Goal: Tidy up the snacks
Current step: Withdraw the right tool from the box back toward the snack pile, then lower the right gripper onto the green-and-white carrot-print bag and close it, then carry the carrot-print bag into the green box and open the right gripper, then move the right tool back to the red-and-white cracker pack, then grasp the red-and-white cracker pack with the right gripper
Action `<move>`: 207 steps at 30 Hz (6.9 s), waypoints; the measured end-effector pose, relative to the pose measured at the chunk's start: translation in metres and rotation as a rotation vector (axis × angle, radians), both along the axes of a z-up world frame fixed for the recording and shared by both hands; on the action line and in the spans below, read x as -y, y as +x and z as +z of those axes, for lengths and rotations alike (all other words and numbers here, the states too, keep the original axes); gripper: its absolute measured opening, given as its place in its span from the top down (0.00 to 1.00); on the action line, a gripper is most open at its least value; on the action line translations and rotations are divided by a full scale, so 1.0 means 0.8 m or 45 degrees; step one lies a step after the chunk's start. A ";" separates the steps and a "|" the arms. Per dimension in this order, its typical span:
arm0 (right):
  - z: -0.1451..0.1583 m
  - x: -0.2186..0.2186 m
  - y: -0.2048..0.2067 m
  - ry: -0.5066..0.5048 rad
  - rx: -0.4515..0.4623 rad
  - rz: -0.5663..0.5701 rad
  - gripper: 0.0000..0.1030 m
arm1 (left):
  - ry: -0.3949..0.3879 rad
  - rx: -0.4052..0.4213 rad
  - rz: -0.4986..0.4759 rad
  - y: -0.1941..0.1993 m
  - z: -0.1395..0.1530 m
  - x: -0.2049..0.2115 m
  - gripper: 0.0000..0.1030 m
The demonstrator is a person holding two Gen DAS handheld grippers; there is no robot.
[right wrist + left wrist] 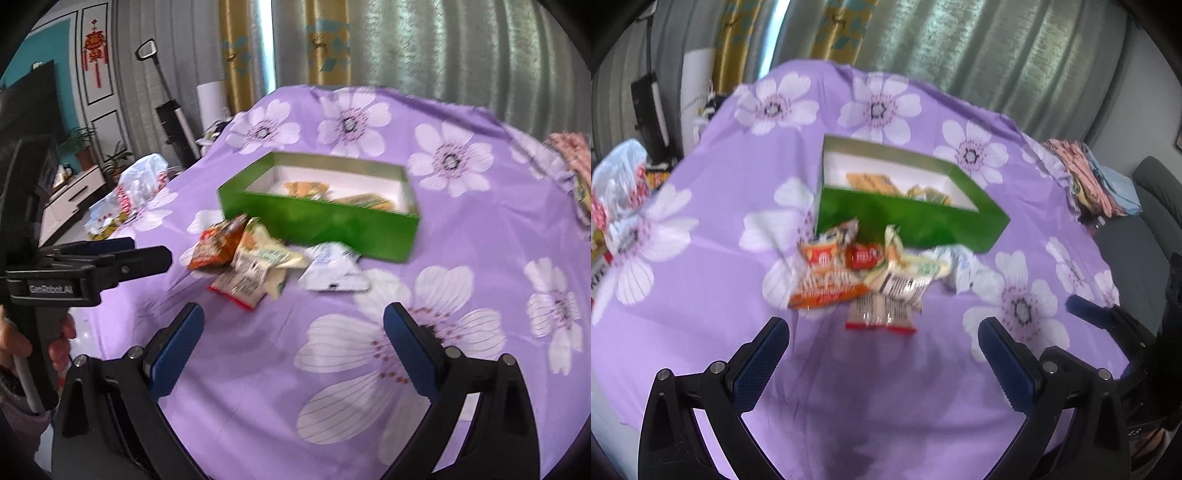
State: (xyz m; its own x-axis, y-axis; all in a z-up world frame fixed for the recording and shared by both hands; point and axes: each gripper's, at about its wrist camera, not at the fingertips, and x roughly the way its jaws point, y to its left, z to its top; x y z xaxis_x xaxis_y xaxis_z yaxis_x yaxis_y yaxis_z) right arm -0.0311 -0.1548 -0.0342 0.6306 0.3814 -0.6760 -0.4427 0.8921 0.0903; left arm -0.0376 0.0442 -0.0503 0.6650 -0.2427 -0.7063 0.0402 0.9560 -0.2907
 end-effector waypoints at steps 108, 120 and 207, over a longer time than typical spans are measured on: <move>-0.007 -0.048 0.214 0.157 0.048 0.069 0.67 | -0.135 0.129 -0.223 0.229 0.028 0.044 0.66; -0.031 -0.056 0.251 0.135 -0.086 0.103 0.51 | -0.185 0.002 -0.125 0.262 0.003 0.030 0.50; -0.126 -0.077 0.115 0.217 -0.369 0.201 0.61 | -0.318 -0.244 -0.024 0.100 -0.094 -0.022 0.63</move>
